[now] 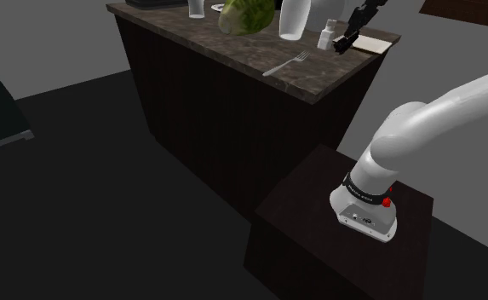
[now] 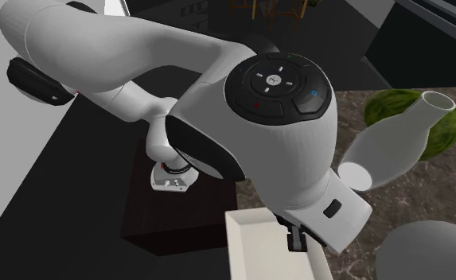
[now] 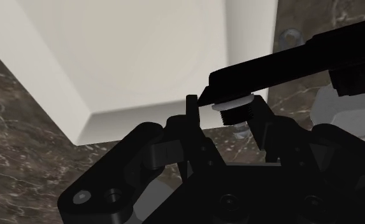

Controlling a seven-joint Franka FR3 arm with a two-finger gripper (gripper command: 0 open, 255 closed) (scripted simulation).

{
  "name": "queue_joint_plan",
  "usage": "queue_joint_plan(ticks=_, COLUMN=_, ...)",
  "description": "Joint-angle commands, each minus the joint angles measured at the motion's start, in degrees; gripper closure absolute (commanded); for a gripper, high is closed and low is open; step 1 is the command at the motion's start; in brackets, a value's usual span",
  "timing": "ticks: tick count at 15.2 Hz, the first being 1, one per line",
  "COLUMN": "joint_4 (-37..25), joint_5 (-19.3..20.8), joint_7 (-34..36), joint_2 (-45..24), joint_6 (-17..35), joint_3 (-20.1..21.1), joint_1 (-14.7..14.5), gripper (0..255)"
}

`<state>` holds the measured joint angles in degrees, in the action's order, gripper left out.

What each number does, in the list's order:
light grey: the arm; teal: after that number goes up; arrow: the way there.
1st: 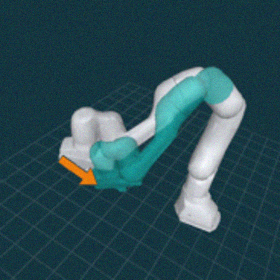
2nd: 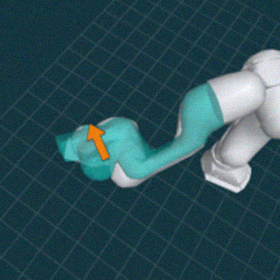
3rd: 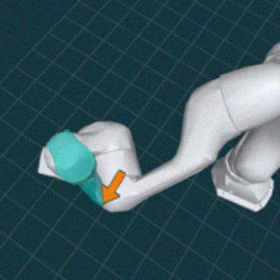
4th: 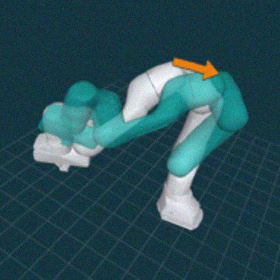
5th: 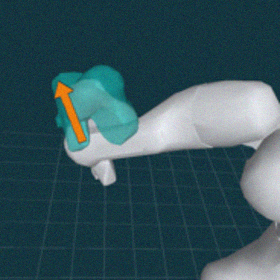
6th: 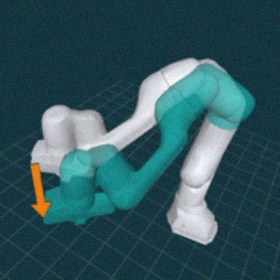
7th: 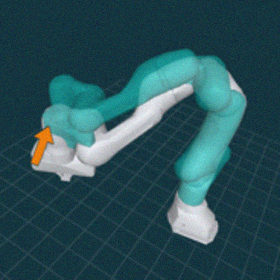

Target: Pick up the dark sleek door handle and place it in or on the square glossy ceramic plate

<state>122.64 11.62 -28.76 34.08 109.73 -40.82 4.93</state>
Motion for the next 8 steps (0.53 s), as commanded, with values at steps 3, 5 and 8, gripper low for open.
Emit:
queue_joint_plan(ticks=3, joint_4=-2.5, joint_5=-0.4, joint_7=0.1, joint_2=-0.3, joint_6=-2.2, joint_3=0.4, joint_1=-0.3, gripper=255)
queue_joint_plan(ticks=5, joint_4=-4.2, joint_5=-0.7, joint_7=0.2, joint_2=-0.6, joint_6=-3.6, joint_3=0.7, joint_1=-0.5, gripper=255)
queue_joint_plan(ticks=8, joint_4=-6.8, joint_5=-1.1, joint_7=0.2, joint_2=-1.1, joint_6=-5.8, joint_3=1.0, joint_1=-0.9, gripper=255)
